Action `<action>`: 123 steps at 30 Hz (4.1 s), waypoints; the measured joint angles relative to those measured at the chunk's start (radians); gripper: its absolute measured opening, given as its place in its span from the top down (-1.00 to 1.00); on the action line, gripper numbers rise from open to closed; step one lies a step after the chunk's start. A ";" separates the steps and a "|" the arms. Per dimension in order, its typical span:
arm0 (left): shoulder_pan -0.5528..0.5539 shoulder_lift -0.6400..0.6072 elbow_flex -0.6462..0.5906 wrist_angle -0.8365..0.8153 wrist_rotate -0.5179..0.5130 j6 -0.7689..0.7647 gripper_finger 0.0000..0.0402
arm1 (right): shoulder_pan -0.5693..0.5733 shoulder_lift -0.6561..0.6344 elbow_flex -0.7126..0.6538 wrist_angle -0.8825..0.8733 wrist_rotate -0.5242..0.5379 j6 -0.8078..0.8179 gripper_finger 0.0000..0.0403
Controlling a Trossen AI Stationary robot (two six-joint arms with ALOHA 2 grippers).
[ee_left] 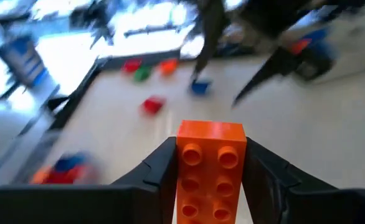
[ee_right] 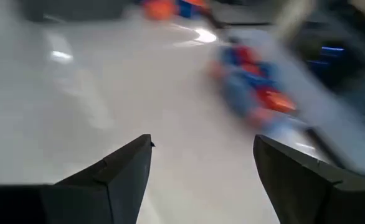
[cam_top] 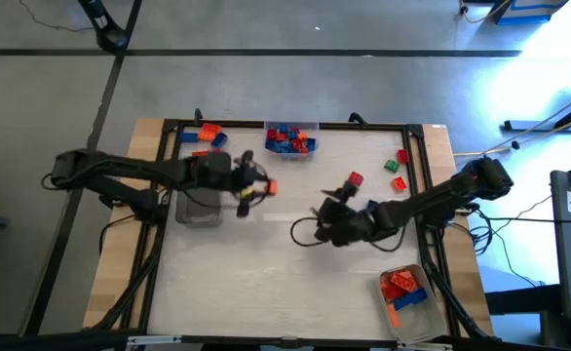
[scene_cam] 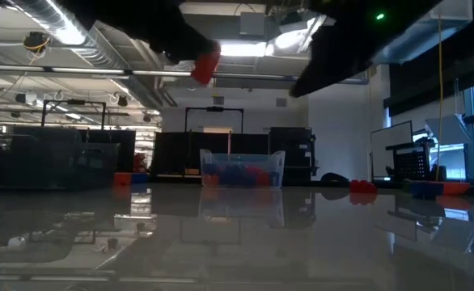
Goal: Sort blocks by size
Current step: Put the orange 8 stud game piece into the gray bin
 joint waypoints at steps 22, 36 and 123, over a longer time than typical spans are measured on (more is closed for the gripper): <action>-0.135 0.020 -0.113 0.347 0.008 -0.108 0.36 | -0.134 0.122 -0.219 1.172 -0.526 -0.401 -0.39; -0.143 0.066 -0.114 0.386 0.006 -0.136 0.36 | -0.136 0.274 -0.032 1.214 -0.506 -0.451 -0.38; -0.072 -0.382 -0.114 -0.336 -0.132 -0.128 -0.12 | 0.645 -0.242 -0.037 -0.511 -0.641 1.455 0.32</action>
